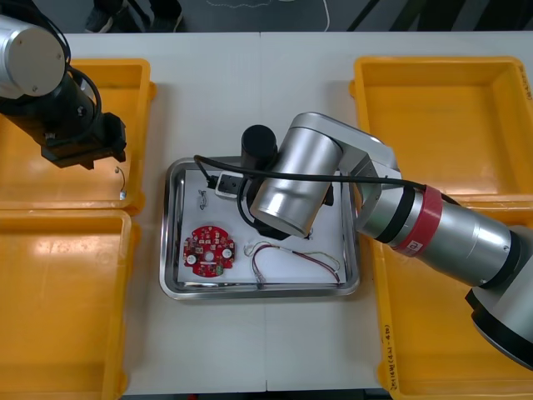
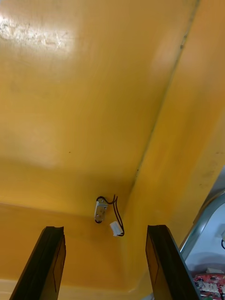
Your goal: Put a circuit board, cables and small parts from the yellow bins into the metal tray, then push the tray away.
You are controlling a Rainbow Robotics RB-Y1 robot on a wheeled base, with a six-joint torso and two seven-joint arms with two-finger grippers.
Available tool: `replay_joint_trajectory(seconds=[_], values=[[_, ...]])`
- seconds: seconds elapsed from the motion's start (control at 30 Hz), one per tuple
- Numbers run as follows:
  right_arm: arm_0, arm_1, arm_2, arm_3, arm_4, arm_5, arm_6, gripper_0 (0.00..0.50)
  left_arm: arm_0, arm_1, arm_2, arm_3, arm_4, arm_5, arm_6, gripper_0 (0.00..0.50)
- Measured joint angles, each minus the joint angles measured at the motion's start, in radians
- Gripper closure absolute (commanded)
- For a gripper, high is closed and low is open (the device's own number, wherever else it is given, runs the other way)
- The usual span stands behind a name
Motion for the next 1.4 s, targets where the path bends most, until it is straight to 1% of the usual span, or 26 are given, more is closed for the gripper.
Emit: replay_joint_trajectory(seconds=[0.13, 0.3, 0.43, 0.67, 0.73, 0.87, 1.07, 1.13, 1.2, 1.23, 1.3, 1.33, 1.4], values=[[-0.004, 0.000, -0.018, -0.005, -0.005, 0.054, 0.000, 0.000, 0.011, -0.001, 0.000, 0.000, -0.004, -0.001, 0.000, 0.000], [-0.011, 0.000, -0.104, -0.028, -0.079, 0.165, 0.000, 0.000, 0.018, -0.002, 0.000, 0.000, -0.006, -0.002, 0.000, 0.000], [-0.012, 0.000, -0.194, -0.077, -0.122, 0.262, 0.000, 0.000, 0.024, -0.003, 0.000, 0.000, -0.007, -0.003, -0.001, 0.000], [-0.013, -0.012, -0.293, -0.167, -0.164, 0.407, -0.010, 0.000, 0.037, -0.007, 0.000, 0.000, -0.007, -0.009, -0.019, 0.000], [-0.012, -0.022, -0.314, -0.197, -0.183, 0.422, -0.050, 0.000, 0.037, -0.010, 0.000, 0.000, -0.008, -0.009, -0.024, 0.000], [0.000, -0.060, -0.360, -0.281, -0.234, 0.424, -0.187, 0.000, 0.037, -0.020, 0.000, 0.000, -0.013, -0.009, -0.024, 0.000], [0.071, -0.125, -0.452, -0.415, -0.305, 0.424, -0.216, 0.000, 0.038, -0.028, 0.000, 0.001, -0.020, -0.009, -0.024, 0.000], [0.098, -0.151, -0.480, -0.451, -0.334, 0.424, -0.246, 0.000, 0.038, -0.029, 0.000, 0.001, -0.021, -0.009, -0.024, 0.053], [0.127, -0.179, -0.507, -0.484, -0.361, 0.424, -0.292, 0.000, 0.038, -0.031, 0.000, 0.001, -0.023, -0.009, -0.024, 0.137], [0.142, -0.193, -0.520, -0.500, -0.374, 0.424, -0.315, 0.000, 0.038, -0.031, 0.000, 0.001, -0.025, -0.009, -0.024, 0.153], [0.173, -0.219, -0.547, -0.532, -0.387, 0.424, -0.348, 0.000, 0.038, -0.033, 0.000, 0.001, -0.030, -0.009, -0.024, 0.231], [0.190, -0.230, -0.559, -0.547, -0.390, 0.424, -0.355, 0.000, 0.038, -0.033, 0.000, 0.001, -0.032, -0.009, -0.024, 0.310], [0.223, -0.253, -0.580, -0.577, -0.393, 0.424, -0.362, 0.000, 0.038, -0.034, 0.000, 0.001, -0.034, -0.009, -0.024, 0.441]])
